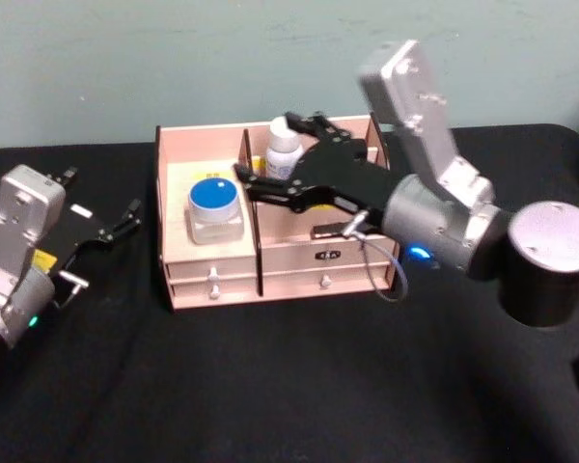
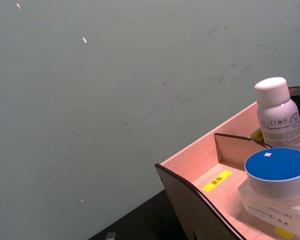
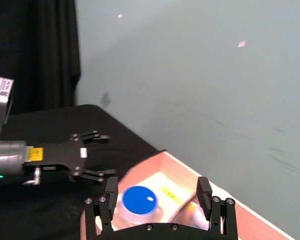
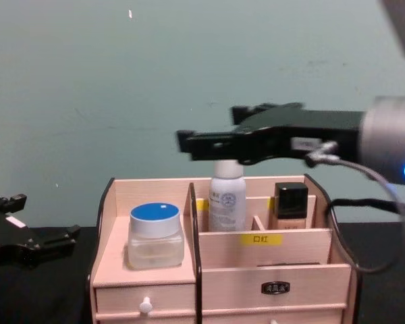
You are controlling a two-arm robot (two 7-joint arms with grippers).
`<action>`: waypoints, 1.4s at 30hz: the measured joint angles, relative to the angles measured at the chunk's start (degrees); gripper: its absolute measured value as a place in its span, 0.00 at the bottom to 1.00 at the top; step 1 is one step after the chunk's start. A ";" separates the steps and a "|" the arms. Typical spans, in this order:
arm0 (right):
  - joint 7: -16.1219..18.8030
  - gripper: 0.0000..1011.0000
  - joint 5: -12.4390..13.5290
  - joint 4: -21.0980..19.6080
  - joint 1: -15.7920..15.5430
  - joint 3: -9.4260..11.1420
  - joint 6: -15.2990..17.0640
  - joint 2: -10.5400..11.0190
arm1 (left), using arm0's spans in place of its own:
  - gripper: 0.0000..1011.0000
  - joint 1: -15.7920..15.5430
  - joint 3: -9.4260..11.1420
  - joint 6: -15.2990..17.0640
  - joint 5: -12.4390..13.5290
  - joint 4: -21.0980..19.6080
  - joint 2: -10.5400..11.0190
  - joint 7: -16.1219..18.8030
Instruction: Pick up the facial cleanser and watermelon frost from the table and place them into the tiered storage box.
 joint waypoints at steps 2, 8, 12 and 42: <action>-1.37 0.99 0.18 -1.84 -2.22 1.56 -1.27 1.27 | 1.00 0.00 0.00 0.00 0.00 0.00 0.00 0.00; -6.14 0.99 -0.38 -4.42 -7.71 6.24 -4.08 2.85 | 1.00 0.00 0.00 0.00 0.00 0.00 0.00 0.00; -9.03 0.99 -1.11 -4.07 -9.66 9.58 -5.30 2.63 | 1.00 0.00 0.00 0.00 0.00 0.00 0.00 0.00; -14.00 0.99 -7.26 13.90 -4.25 16.63 -7.71 -2.56 | 1.00 0.00 0.00 0.00 0.00 0.00 0.00 0.00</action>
